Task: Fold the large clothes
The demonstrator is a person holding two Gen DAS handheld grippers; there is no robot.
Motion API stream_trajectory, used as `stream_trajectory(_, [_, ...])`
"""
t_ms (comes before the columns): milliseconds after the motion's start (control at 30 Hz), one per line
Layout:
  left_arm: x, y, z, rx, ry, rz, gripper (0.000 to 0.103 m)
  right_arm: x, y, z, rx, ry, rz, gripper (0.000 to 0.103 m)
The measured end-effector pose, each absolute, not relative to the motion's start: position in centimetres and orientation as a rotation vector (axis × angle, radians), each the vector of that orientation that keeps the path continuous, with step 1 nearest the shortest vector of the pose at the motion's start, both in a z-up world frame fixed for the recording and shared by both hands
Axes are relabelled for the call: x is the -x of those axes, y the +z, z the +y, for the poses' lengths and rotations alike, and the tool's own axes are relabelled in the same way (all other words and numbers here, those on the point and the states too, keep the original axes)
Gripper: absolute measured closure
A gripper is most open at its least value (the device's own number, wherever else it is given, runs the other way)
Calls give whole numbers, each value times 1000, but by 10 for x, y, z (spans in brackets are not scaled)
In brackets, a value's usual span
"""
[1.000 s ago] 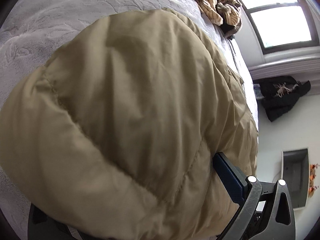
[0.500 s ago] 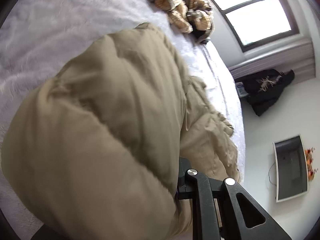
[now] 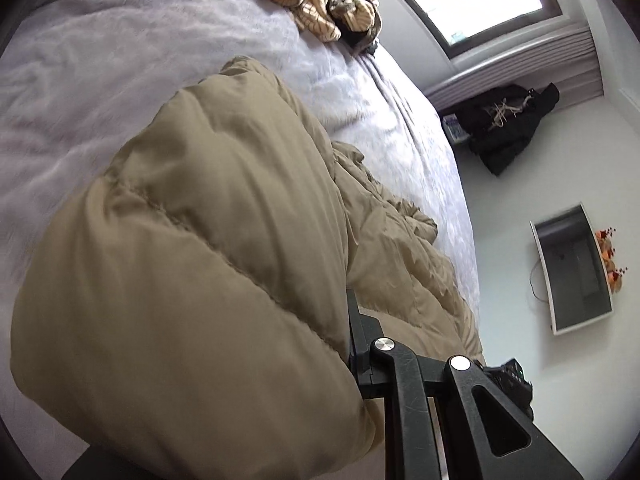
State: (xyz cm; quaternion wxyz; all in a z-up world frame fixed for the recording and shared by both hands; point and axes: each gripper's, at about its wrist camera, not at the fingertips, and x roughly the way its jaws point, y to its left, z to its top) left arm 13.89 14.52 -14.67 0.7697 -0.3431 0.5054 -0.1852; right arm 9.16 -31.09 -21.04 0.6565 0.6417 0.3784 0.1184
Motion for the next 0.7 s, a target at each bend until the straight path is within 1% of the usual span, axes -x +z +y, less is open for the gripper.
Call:
stream_trajectory(200, [-79, -154, 169, 739, -437, 1187, 83, -45, -217, -299, -1454, 257, 912, 79])
stream_trajectory(233, [-71, -155, 171, 732, -439, 1201, 83, -44, -214, -313, -1460, 256, 918, 79])
stream_trajectory(333, [-52, -160, 176, 726, -452, 1239, 83, -29, -220, -314, -1468, 252, 939, 79])
stream_trajectory(467, [-38, -179, 179, 707, -454, 1310, 83, -25, -230, -323, -1477, 231, 962, 79])
stream_trajectory(567, [-35, -192, 177, 704, -434, 1346, 83, -27, -247, -328, -1486, 190, 998, 76])
stream_trajectory(633, [-33, -194, 177, 705, -422, 1361, 83, -31, -253, -329, -1478, 173, 1016, 71])
stream_trajectory(700, [-34, -191, 175, 684, -415, 1373, 79, -35, -254, -332, -1462, 156, 1036, 67])
